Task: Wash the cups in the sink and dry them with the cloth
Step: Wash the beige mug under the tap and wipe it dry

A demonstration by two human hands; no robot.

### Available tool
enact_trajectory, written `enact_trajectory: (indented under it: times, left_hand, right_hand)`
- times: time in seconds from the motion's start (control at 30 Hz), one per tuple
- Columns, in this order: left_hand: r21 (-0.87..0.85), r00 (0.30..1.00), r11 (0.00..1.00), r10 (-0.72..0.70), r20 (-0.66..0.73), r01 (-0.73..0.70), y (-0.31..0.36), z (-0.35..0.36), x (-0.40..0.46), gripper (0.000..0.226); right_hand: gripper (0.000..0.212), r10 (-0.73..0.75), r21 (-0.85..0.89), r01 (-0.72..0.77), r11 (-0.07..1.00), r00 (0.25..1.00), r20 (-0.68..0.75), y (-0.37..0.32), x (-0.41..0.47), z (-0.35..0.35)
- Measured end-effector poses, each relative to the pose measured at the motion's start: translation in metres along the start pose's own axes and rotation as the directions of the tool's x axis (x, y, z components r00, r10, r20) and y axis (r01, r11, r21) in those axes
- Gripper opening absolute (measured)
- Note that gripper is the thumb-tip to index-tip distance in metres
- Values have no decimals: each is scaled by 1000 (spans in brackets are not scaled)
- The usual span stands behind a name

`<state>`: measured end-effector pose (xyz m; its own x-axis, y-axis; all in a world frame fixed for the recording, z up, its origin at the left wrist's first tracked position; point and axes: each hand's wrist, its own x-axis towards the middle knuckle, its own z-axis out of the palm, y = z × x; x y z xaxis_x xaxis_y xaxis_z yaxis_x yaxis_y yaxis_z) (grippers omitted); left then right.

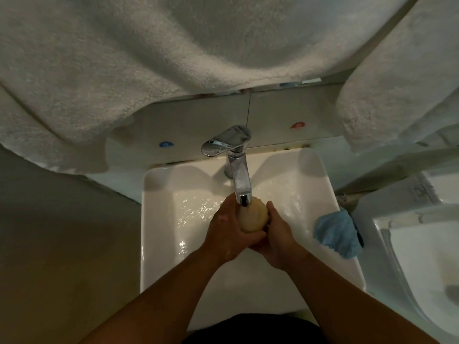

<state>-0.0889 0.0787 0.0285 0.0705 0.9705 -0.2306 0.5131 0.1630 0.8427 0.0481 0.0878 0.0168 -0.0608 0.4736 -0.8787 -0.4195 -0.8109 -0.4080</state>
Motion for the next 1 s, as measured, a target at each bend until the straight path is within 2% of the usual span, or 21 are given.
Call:
enact_trajectory:
  times: [0.1,0.23,0.4,0.6,0.63,0.7,0.73,0.83,0.93,1.0]
  left_hand:
    - [32,998,998,56,-1,-56,-9,-10,-4,93]
    - [93,998,994,57,-8,-56,-23,-20,-14,95]
    - [123,998,992,42,-37,-38,-25,-25,-22,101]
    - [165,993,985,73,-96,-56,-22,-32,-26,104]
    - [169,991,983,86,-103,-68,-25,-33,-27,105]
    - [146,992,987,80,-96,-66,-28,-39,-29,106]
    - [117,996,992,56,-77,-46,-29,-43,-29,104]
    - [91,996,993,76,-41,-72,-37,-53,-28,95]
    - [97,993,990,105,-48,-100,-39,-58,-27,109]
    - [107,992,989,112,-56,-106,-35,-61,-26,114]
  right_hand:
    - [43,-31,-98,30,995,999,-15,-4,-3,8]
    - [38,-259,-344,249,905,966,17,-3,-5,13]
    - [33,-364,-365,346,864,931,21,3,-17,22]
    - [37,-462,-538,391,747,887,4,9,-21,27]
    - [33,-515,-630,409,660,857,17,8,-20,24]
    - [19,-655,-834,419,359,750,94,3,-24,16]
    - [12,-713,-877,410,250,691,120,-2,-29,13]
    - [27,-856,-857,512,65,469,215,-26,-64,18]
    - [38,-875,-760,617,-205,233,425,-53,-102,41]
    - [45,-815,-723,602,-339,197,545,-68,-116,62]
